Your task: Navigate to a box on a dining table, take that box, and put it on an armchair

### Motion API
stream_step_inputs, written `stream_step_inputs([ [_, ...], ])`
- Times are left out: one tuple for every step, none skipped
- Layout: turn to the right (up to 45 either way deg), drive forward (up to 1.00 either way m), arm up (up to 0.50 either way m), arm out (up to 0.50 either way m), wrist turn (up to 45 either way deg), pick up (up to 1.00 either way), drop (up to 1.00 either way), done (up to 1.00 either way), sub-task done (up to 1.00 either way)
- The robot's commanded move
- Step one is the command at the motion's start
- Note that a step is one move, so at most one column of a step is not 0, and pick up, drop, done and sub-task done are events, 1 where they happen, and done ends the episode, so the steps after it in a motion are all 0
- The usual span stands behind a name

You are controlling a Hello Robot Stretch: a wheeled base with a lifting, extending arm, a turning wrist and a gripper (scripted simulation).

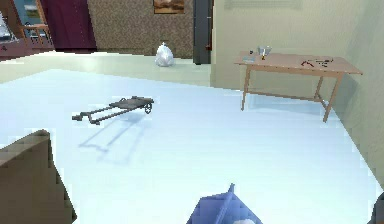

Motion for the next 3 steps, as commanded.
stream_step_inputs([
  [0.0,0.00,0.00,0.22,0.0,0.00,0.00,0.00,0.00],
  [0.0,0.00,0.00,0.00,45.0,0.00,0.00,0.00,0.00],
  [0.0,0.00,0.00,0.00,45.0,0.00,0.00,0.00,0.00],
])
